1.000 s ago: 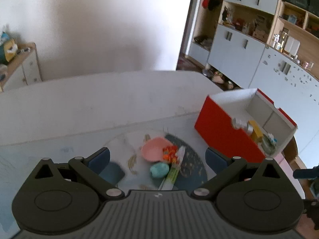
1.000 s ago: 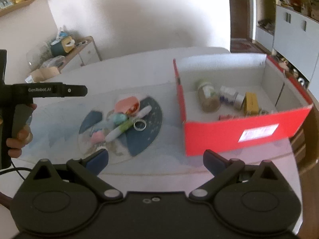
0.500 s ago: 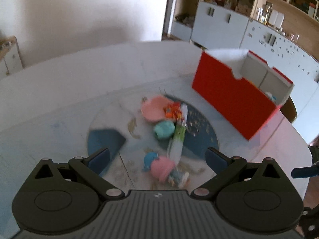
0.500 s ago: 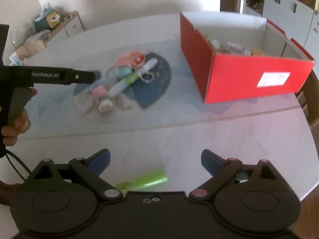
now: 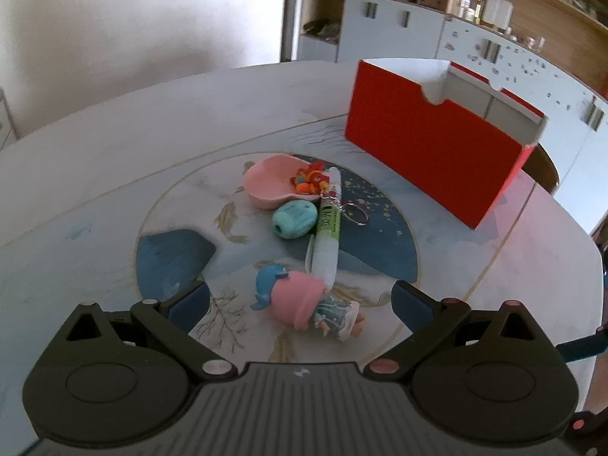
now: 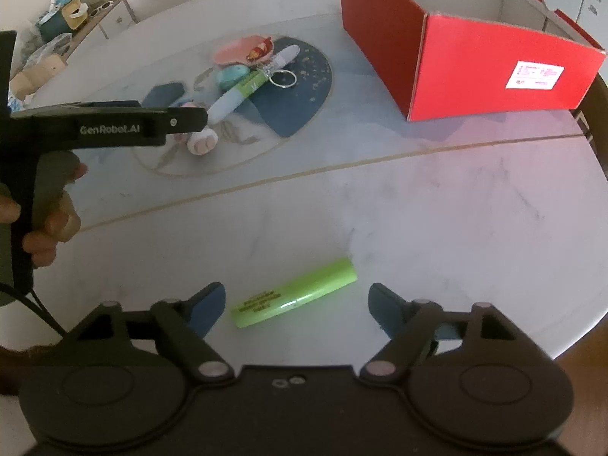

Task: Organize rigid objects
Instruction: 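Grasp the green highlighter on the table with the right tool, then grasp the pink-hatted doll figure with the left tool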

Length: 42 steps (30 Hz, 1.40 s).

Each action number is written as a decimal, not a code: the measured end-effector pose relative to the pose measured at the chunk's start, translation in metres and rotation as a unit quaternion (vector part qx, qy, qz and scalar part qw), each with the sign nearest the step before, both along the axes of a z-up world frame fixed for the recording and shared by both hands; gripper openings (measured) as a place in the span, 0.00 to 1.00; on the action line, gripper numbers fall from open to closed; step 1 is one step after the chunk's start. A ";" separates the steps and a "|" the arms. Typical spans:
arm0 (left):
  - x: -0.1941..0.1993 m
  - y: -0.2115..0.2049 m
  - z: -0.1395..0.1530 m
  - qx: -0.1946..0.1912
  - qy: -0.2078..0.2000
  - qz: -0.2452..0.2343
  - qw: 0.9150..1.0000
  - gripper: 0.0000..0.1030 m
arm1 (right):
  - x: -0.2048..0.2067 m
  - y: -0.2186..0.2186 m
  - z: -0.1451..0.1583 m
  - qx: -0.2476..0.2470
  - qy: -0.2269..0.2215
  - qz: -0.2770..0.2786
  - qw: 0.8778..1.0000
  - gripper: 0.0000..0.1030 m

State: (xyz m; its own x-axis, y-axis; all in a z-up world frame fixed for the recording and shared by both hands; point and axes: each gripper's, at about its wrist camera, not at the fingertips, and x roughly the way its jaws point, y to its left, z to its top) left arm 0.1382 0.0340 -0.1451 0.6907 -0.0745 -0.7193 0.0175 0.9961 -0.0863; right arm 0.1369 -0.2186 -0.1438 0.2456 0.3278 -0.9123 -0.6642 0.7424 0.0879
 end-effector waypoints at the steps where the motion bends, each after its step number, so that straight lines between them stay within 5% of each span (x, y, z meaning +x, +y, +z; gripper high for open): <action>1: 0.000 -0.001 -0.002 0.003 -0.003 -0.006 1.000 0.99 | 0.000 0.001 -0.001 -0.002 0.001 -0.002 1.000 0.75; 20: 0.007 -0.002 -0.024 0.047 -0.013 -0.049 0.998 0.98 | 0.002 0.009 -0.006 -0.027 -0.006 -0.015 1.000 0.32; 26: 0.008 -0.004 -0.026 0.046 -0.012 -0.061 0.997 0.85 | 0.004 0.011 -0.006 -0.026 -0.011 -0.015 0.999 0.18; 29: 0.009 -0.006 -0.027 0.046 -0.007 -0.066 0.997 0.74 | 0.005 0.011 -0.007 -0.025 -0.014 -0.018 0.999 0.16; 42: 0.006 -0.001 -0.021 0.032 0.005 -0.043 0.999 0.74 | 0.014 0.007 0.007 -0.008 -0.031 -0.023 0.999 0.15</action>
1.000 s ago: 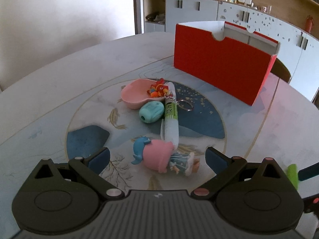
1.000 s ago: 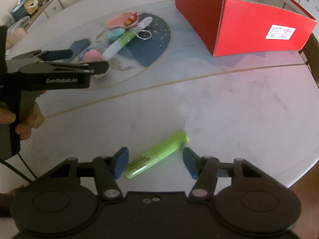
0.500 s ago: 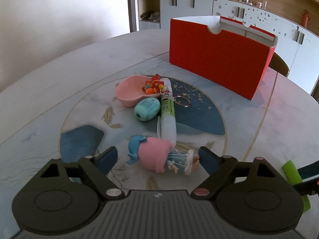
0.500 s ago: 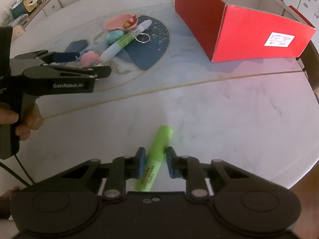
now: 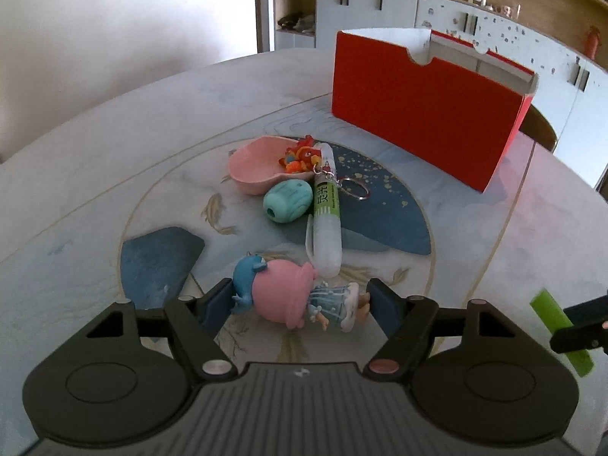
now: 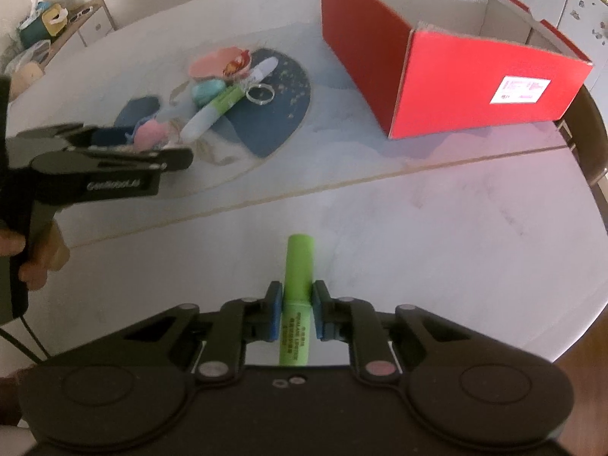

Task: Organize rigid objects
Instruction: 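Grasp the pink-hatted doll figure with the left tool, then carry the doll into the shoebox with the left tool while the right tool carries the highlighter in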

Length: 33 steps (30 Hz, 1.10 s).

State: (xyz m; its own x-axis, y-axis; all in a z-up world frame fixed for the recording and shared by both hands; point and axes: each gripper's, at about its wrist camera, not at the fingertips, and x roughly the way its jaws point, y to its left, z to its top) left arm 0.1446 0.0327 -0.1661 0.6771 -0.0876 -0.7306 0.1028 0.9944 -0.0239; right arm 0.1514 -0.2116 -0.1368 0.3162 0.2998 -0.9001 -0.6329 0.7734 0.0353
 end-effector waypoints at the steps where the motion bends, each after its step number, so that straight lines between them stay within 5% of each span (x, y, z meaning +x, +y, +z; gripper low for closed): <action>1: -0.001 0.000 0.002 -0.002 0.001 0.002 1.000 0.74 | 0.001 -0.001 0.003 0.004 -0.001 0.000 1.000 0.15; 15: -0.009 -0.002 0.056 -0.041 0.001 0.033 0.999 0.74 | 0.016 -0.012 0.047 0.051 -0.036 0.000 0.998 0.15; 33: 0.020 -0.045 0.146 -0.057 -0.047 0.019 0.997 0.74 | 0.093 -0.029 0.117 0.122 -0.071 0.014 0.990 0.15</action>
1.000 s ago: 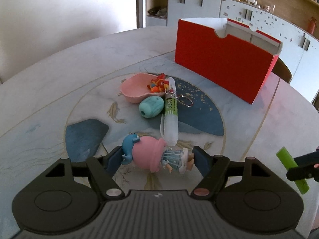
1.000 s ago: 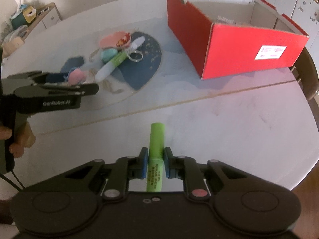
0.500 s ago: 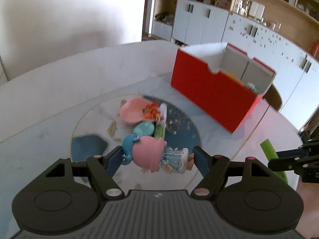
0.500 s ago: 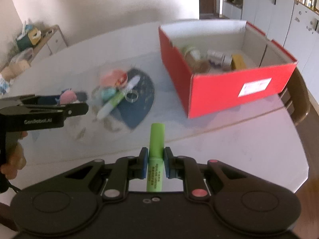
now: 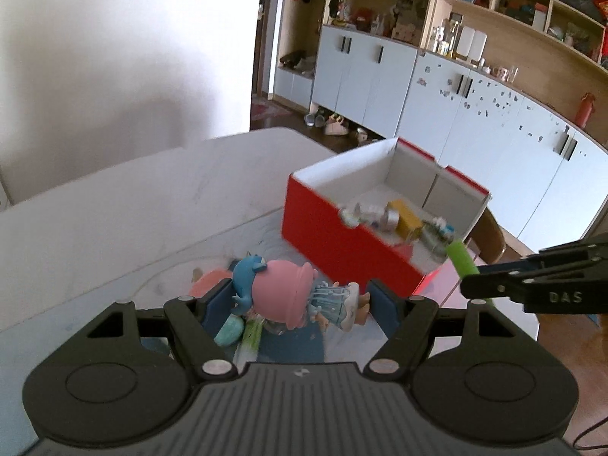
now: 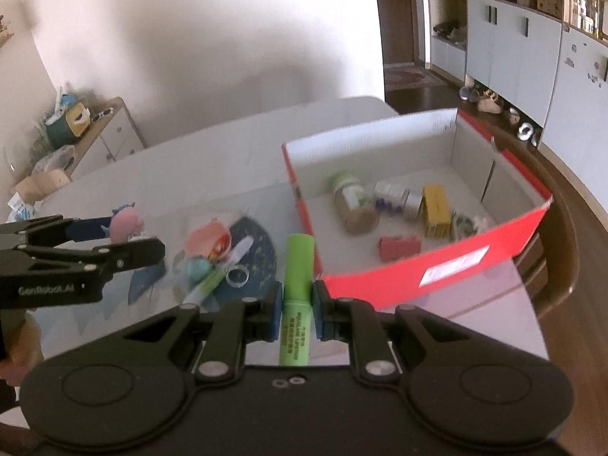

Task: Organize rigid objects
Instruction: 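Carry the doll into the shoebox with the left tool while the right tool carries the highlighter in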

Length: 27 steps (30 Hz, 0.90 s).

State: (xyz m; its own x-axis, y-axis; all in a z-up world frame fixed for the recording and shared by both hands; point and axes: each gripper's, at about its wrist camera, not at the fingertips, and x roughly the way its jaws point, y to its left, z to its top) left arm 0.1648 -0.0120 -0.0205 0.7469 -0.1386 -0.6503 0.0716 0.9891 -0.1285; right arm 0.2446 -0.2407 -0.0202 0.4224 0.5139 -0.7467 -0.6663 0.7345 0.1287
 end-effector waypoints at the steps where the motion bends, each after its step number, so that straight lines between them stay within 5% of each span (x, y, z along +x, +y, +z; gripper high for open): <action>1: 0.003 -0.003 0.002 0.001 -0.002 0.000 1.000 0.74 | 0.005 -0.001 0.002 0.001 -0.002 0.003 1.000 0.15; 10: 0.037 -0.050 0.013 0.002 -0.004 -0.004 1.000 0.74 | 0.049 -0.018 0.007 0.001 -0.006 0.022 1.000 0.15; 27: 0.121 -0.128 -0.011 0.015 0.030 -0.010 0.999 0.74 | 0.143 -0.051 -0.003 -0.019 0.000 0.019 1.000 0.15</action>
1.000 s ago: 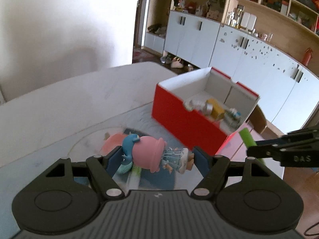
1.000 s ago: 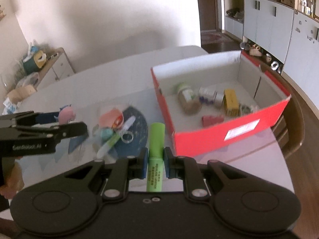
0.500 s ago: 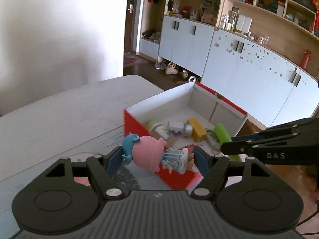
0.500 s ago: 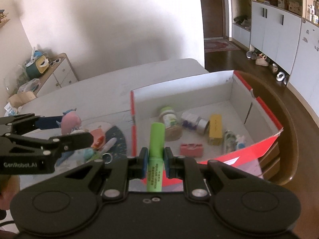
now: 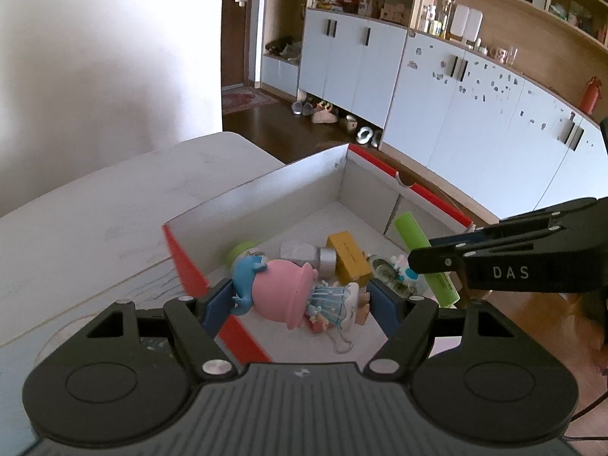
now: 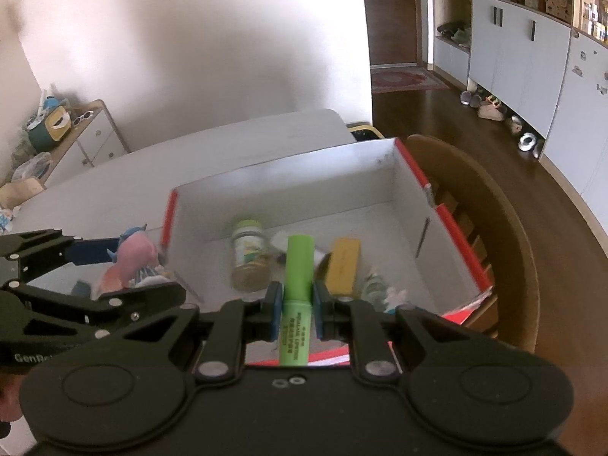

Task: Organize rigid objects
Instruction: 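Carry the doll into the shoebox with the left tool while the right tool carries the highlighter in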

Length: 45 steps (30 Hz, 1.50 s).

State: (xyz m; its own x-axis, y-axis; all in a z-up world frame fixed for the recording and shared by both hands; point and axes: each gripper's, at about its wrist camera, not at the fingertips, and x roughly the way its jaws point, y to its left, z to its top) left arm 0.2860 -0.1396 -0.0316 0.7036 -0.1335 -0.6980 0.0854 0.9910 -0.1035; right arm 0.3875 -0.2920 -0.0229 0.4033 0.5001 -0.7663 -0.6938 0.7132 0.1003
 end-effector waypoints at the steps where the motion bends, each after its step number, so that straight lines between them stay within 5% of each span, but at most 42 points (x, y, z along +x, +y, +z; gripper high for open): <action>1: 0.004 -0.002 -0.002 0.000 0.002 -0.001 1.000 0.74 | 0.005 -0.001 -0.001 -0.002 0.000 -0.001 1.000 0.15; 25: 0.115 -0.051 -0.069 0.037 0.110 -0.029 0.993 0.73 | 0.094 0.028 -0.066 -0.092 0.039 0.042 0.994 0.15; 36: 0.133 -0.056 -0.086 0.033 0.153 -0.043 0.987 0.71 | 0.103 0.031 -0.082 -0.117 0.067 0.033 0.990 0.20; 45: 0.125 -0.056 -0.080 0.053 0.149 -0.040 0.987 0.72 | 0.097 0.031 -0.076 -0.114 0.070 0.029 0.991 0.27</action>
State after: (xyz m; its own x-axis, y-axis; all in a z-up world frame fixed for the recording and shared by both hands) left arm 0.4111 -0.1955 -0.1121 0.4552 -0.0963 -0.8852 0.1455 0.9888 -0.0328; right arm 0.4841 -0.2607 -0.0990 0.2610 0.3265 -0.9085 -0.7257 0.6869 0.0384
